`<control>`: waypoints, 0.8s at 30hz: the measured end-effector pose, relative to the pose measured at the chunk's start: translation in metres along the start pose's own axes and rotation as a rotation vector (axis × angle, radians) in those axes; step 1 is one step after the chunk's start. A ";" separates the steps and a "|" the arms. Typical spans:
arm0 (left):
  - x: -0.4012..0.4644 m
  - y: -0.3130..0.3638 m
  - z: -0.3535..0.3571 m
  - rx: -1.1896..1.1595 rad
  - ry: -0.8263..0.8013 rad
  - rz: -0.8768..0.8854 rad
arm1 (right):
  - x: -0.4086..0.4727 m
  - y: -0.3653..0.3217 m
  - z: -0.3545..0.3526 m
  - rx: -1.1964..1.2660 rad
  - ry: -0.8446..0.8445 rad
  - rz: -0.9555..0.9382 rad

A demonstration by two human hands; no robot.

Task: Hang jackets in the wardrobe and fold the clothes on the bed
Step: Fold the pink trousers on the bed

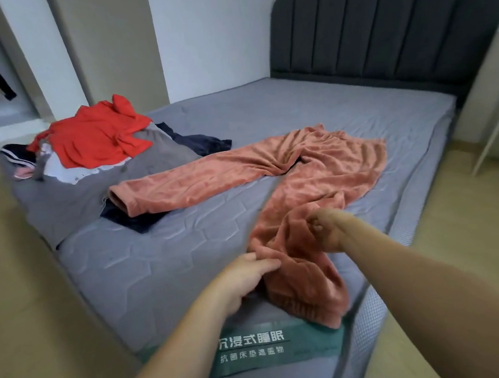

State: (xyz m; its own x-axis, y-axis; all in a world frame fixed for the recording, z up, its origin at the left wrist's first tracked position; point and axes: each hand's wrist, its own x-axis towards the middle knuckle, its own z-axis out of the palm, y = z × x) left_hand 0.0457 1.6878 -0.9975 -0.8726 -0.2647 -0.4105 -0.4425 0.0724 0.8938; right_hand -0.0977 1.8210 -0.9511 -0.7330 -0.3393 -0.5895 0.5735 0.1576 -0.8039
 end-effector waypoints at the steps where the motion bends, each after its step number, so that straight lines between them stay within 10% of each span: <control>1: -0.002 0.007 0.000 -0.105 0.023 0.059 | 0.000 -0.003 0.003 0.065 0.021 -0.012; 6: -0.019 0.034 -0.063 -0.465 0.081 0.114 | 0.013 -0.002 0.001 0.473 0.180 0.045; 9: -0.038 0.003 -0.100 -0.063 0.036 -0.154 | 0.024 0.010 0.004 0.441 0.175 0.083; 13: -0.032 -0.022 -0.117 0.399 0.115 -0.325 | 0.040 0.038 0.013 -0.114 0.338 -0.069; 18: 0.014 -0.008 -0.156 0.698 0.760 -0.009 | 0.034 0.054 0.034 -1.060 0.845 -0.212; 24: 0.067 -0.012 -0.212 1.260 0.879 0.043 | 0.055 0.055 0.121 -1.517 0.257 -0.486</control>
State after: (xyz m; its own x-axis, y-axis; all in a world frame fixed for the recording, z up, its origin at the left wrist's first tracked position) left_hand 0.0366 1.4651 -0.9974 -0.6957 -0.6741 0.2482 -0.6981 0.7159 -0.0125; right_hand -0.0619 1.6991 -1.0184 -0.8566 -0.4966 -0.1401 -0.4772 0.8657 -0.1509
